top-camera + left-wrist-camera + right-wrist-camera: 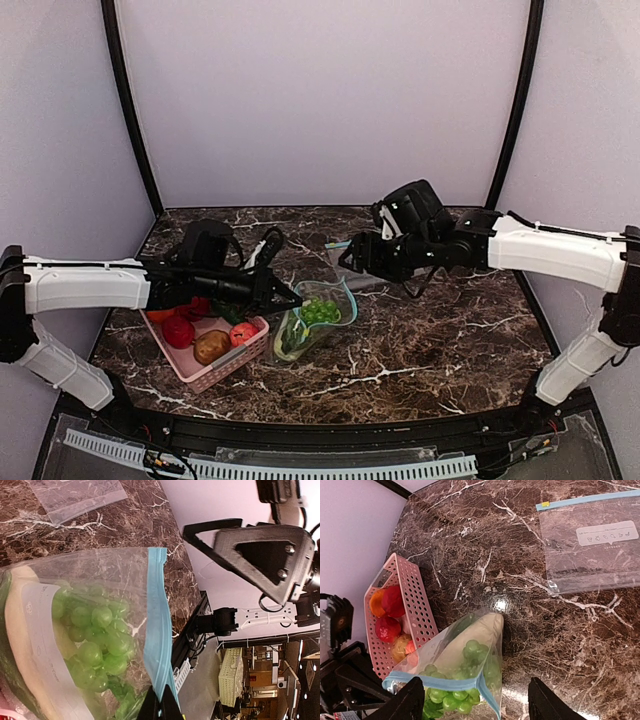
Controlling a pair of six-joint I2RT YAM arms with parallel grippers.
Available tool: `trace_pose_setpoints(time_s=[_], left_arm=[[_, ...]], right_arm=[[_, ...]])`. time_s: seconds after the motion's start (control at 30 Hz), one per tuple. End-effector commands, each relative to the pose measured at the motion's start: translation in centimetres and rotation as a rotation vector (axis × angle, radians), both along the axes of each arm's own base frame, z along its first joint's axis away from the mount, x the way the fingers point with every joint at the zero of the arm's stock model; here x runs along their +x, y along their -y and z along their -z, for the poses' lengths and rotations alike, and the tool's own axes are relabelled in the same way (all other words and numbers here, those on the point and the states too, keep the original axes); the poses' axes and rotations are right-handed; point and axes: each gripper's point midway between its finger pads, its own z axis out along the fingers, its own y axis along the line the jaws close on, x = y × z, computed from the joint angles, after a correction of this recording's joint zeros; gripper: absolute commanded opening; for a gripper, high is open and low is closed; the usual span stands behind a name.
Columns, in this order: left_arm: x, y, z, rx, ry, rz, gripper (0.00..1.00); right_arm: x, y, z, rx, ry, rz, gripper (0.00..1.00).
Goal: Place the food in the zip-top bag and seal the zipper
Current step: Adjust the zipper food storage bag at the center of the board.
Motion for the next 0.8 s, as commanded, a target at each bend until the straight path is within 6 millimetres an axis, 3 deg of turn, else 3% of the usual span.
trace_pose_setpoints(time_s=[0.0,0.13,0.3,0.5,0.77], left_arm=[[0.7,-0.7,-0.2,-0.002,0.038,-0.067,0.01],[0.5,-0.7,0.0,0.003,0.031,-0.060,0.01],[0.2,-0.8,0.4,0.018,0.024,-0.049,0.01],[0.0,-1.1,0.5,0.030,0.025,-0.043,0.01],[-0.2,-1.3,0.1,0.039,0.032,-0.034,0.01]], right_arm=[[-1.2,1.2,-2.3,-0.019,0.056,0.002,0.72],[-2.7,1.6,-0.2,-0.040,0.010,-0.003,0.72],[-3.9,1.3,2.6,-0.036,-0.040,-0.035,0.63],[-4.1,-0.1,3.6,-0.036,-0.047,-0.088,0.51],[-2.9,-1.6,4.2,-0.073,-0.020,-0.116,0.36]])
